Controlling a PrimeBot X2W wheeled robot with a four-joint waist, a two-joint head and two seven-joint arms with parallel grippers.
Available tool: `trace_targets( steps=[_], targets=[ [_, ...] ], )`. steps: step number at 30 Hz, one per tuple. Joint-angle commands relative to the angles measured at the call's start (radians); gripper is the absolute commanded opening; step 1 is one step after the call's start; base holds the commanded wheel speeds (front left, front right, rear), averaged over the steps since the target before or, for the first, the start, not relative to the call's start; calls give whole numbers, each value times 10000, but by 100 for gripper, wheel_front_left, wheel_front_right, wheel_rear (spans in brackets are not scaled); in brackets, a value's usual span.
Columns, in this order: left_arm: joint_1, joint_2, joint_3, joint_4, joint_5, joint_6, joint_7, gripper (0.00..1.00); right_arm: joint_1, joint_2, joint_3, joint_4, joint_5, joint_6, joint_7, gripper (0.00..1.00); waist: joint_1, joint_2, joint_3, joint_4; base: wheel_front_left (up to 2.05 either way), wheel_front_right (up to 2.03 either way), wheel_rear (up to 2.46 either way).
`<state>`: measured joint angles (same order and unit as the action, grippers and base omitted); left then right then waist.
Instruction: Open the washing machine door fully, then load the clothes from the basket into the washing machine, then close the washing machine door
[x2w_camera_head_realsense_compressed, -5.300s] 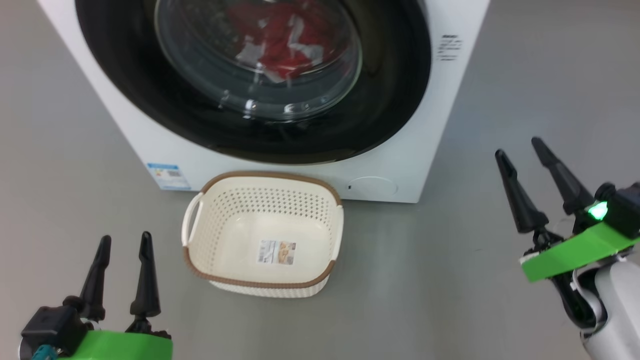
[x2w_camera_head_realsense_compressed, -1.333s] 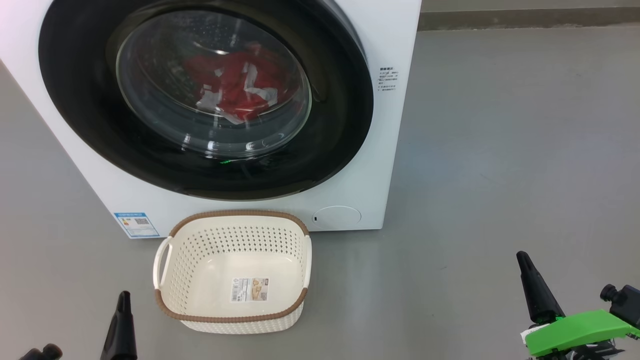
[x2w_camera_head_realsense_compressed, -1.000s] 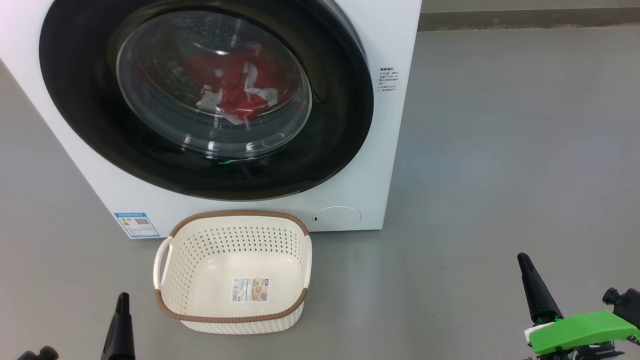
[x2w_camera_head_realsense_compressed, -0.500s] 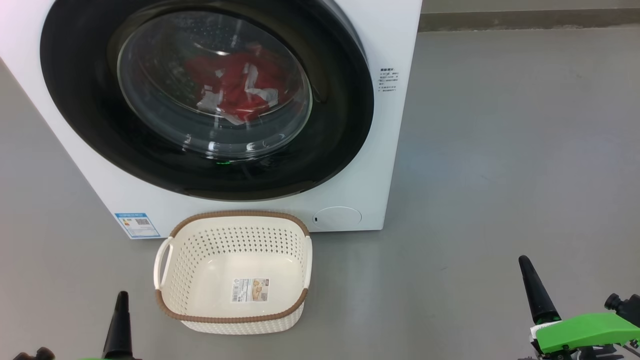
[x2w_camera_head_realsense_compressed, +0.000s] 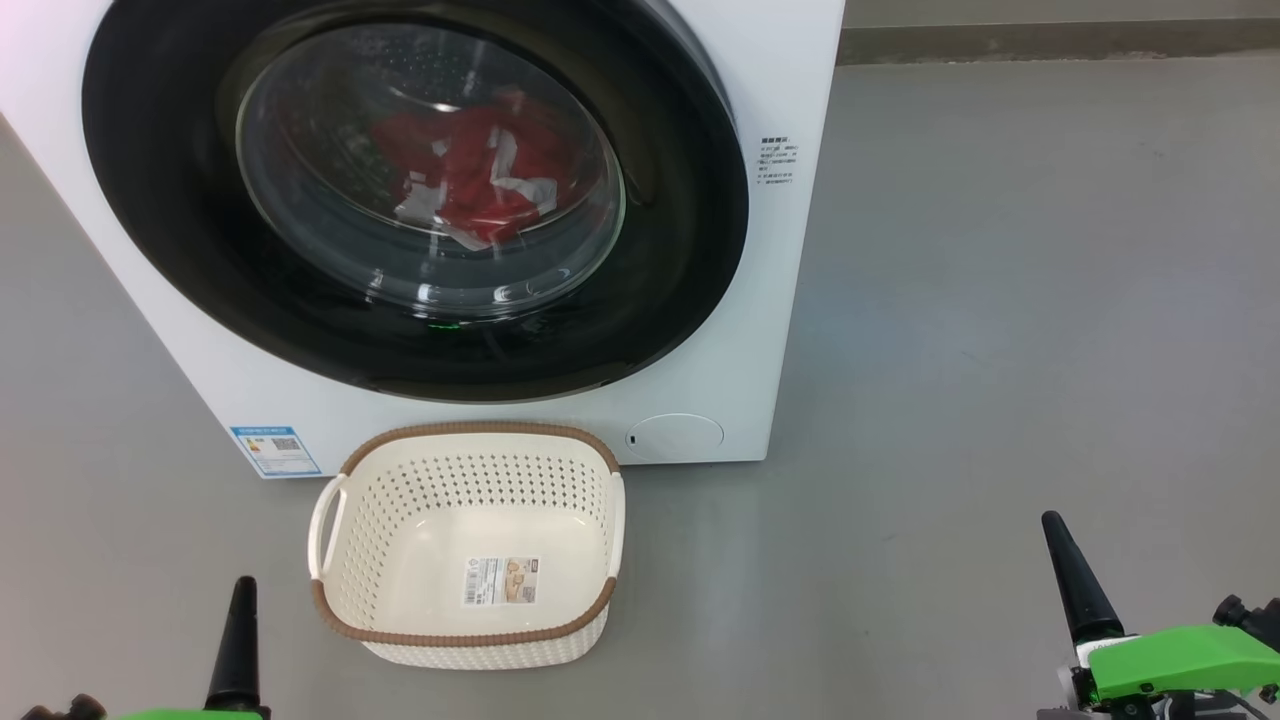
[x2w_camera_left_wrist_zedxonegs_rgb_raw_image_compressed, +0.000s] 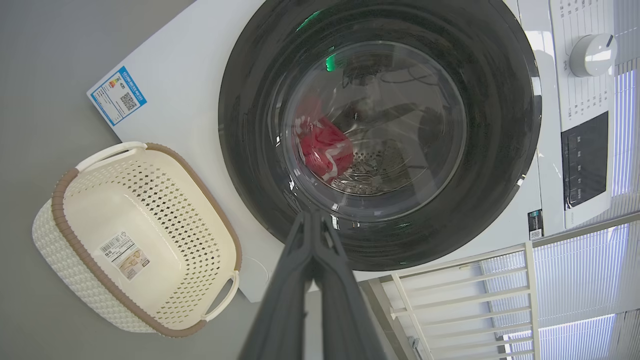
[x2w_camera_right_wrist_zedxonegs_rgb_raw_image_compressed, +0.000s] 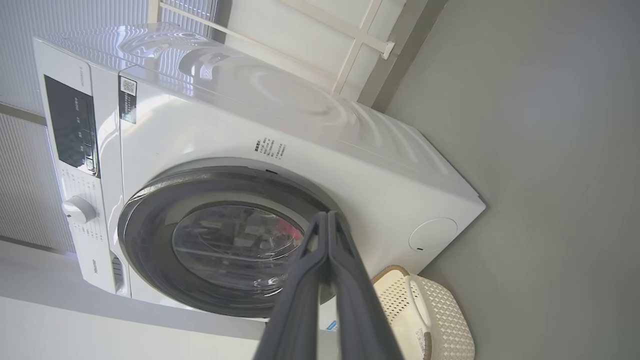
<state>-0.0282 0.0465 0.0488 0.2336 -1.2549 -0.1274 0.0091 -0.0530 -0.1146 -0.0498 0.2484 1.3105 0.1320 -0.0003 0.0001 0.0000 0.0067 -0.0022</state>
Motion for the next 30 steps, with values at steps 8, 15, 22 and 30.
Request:
trace_targets(
  steps=[8, 15, 22, 30],
  targets=[
    [-530, 106, 365, -112, -936, -26, 258, 0, -464, 114, -63, -190, 788, -8, 286, 0, 0, 0, -8, 5, 0, 0, 0],
    [-602, 94, 435, -51, -1639, -28, 463, 0, -485, 240, -197, -150, 1393, -9, 497, 0, 0, 0, -16, 10, 0, 0, 0],
    [-672, 82, 504, 9, -2332, -30, 665, 0, -506, 364, -330, -111, 1990, -11, 705, 0, -1, 0, -23, 14, 0, 0, 0],
    [-753, 68, 585, 78, -3134, -32, 900, 0, -529, 508, -484, -65, 2681, -12, 947, 0, -1, 0, -32, 19, 0, 0, 0]
  ],
)
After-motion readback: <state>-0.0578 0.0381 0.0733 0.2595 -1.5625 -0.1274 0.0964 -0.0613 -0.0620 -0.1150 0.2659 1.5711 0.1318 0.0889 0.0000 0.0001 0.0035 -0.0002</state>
